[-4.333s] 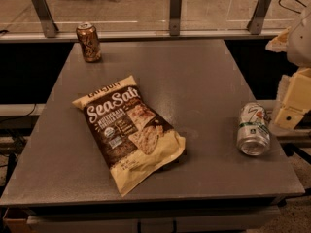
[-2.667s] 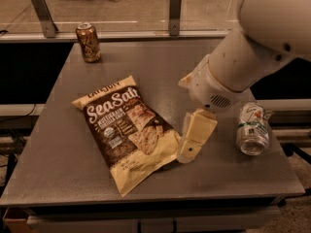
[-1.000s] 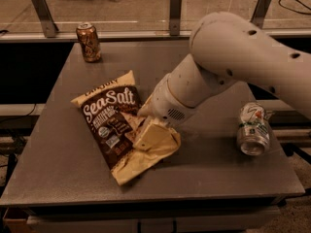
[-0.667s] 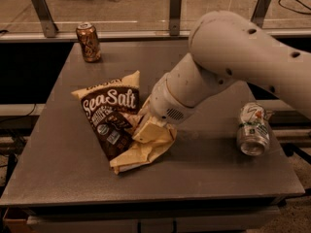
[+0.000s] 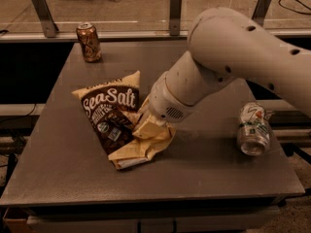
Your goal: Move brown chip bag near orange can
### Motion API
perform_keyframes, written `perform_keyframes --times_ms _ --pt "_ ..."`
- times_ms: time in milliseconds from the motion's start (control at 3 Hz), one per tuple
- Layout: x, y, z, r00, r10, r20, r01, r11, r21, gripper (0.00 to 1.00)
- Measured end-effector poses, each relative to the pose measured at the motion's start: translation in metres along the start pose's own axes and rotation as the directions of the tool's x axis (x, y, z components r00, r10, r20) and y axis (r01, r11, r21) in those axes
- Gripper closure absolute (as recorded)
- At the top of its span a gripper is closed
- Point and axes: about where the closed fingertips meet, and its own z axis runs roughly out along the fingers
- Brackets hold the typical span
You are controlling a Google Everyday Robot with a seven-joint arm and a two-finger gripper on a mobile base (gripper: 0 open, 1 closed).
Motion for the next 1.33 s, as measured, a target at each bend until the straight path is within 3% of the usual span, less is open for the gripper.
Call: perform_keyframes --times_ms 333,667,1333 --pt "-0.002 -0.034 -0.019 1.0 -0.025 0.008 0.024 0.9968 0.076 1.0" --pt "-0.004 -0.094 -0.051 0.998 -0.055 0.03 0.048 0.9806 0.19 1.0" --pt "0.008 -0.192 -0.055 0.997 -0.033 0.072 0.01 0.9537 0.3 1.0"
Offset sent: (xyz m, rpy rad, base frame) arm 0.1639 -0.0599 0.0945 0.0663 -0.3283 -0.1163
